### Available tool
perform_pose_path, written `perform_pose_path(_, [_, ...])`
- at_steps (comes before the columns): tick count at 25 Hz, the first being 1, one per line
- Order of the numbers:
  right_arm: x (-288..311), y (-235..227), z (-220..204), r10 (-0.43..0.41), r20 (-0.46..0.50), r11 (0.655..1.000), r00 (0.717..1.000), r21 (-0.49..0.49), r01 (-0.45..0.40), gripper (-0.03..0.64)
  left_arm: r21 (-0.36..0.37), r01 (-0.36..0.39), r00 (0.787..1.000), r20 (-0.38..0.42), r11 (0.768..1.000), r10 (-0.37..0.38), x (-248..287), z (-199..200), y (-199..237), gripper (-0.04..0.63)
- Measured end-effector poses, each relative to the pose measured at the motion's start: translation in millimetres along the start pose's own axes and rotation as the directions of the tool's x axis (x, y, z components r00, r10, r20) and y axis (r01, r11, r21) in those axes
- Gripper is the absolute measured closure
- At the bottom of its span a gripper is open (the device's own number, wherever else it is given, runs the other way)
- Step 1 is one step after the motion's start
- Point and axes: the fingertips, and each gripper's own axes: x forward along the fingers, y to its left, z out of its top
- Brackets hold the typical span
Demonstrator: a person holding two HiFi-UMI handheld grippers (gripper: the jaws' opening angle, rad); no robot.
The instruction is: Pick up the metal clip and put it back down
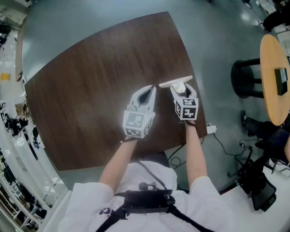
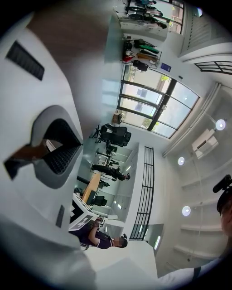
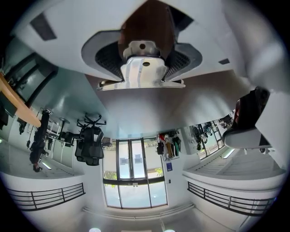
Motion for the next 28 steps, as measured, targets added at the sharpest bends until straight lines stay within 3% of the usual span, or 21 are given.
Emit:
perform_pose_path(16, [17.5, 3.8, -28.3, -0.016, -0.136, 0.999, 0.991, -0.036, 0.011, 0.318, 0.000, 0.020, 1.000, -0.018, 1.000, -0.019, -11.8, -13.0, -6.1, 0.586])
perform_pose_path(22, [20.8, 3.0, -33.4, 0.011, -0.176, 0.996, 0.984, -0.085, -0.027, 0.318, -0.010, 0.011, 1.000, -0.018, 1.000, -0.011, -16.1, -14.1, -11.3, 0.586])
perform_pose_path(28, [4.1, 1.1, -24.2, 0.016, -0.120, 0.996, 0.993, -0.080, -0.026, 0.316, -0.006, -0.003, 1.000, 0.004, 1.000, 0.003, -31.4, -5.2, -5.6, 0.586])
